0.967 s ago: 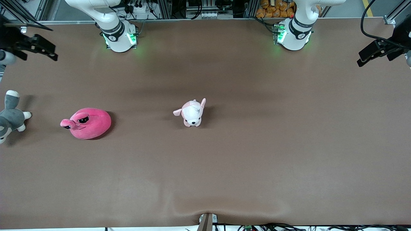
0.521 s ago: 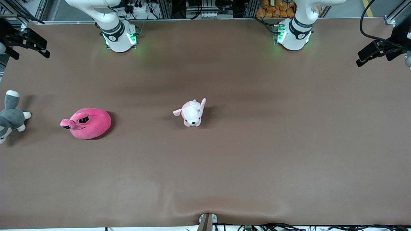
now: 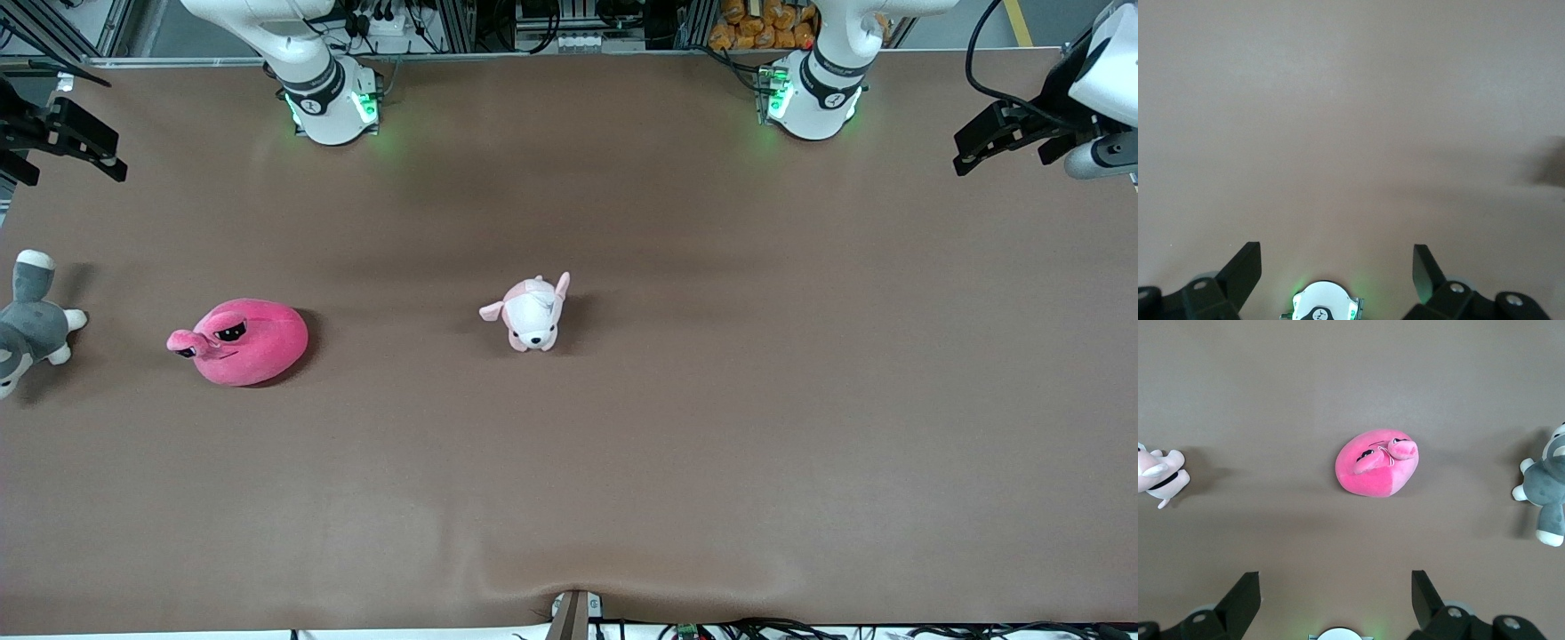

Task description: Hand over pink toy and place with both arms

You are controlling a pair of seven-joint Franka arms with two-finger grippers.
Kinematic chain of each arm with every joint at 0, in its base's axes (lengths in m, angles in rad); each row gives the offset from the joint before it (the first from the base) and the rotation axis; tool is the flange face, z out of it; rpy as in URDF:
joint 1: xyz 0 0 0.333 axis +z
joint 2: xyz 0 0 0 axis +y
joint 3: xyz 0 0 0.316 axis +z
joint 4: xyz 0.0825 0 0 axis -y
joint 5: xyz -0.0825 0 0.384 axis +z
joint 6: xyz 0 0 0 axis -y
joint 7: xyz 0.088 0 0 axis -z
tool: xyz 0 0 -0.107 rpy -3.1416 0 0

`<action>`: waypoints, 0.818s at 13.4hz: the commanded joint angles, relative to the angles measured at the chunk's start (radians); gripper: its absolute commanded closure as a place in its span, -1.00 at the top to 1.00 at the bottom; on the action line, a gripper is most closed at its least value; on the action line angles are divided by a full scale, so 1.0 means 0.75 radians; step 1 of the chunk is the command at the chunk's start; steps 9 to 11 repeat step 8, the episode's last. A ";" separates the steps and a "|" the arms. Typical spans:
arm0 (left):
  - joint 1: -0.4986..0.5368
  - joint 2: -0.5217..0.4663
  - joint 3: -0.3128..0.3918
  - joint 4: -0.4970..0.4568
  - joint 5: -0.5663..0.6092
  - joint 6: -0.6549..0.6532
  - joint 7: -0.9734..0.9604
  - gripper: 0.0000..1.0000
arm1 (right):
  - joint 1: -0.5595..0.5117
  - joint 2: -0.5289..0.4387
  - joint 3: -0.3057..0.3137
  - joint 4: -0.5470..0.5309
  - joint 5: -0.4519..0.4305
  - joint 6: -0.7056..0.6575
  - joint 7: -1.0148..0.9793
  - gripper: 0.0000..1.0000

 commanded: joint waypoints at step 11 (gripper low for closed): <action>0.069 -0.006 0.022 0.040 -0.002 -0.065 0.332 1.00 | -0.011 0.009 0.002 0.037 -0.005 -0.067 0.000 1.00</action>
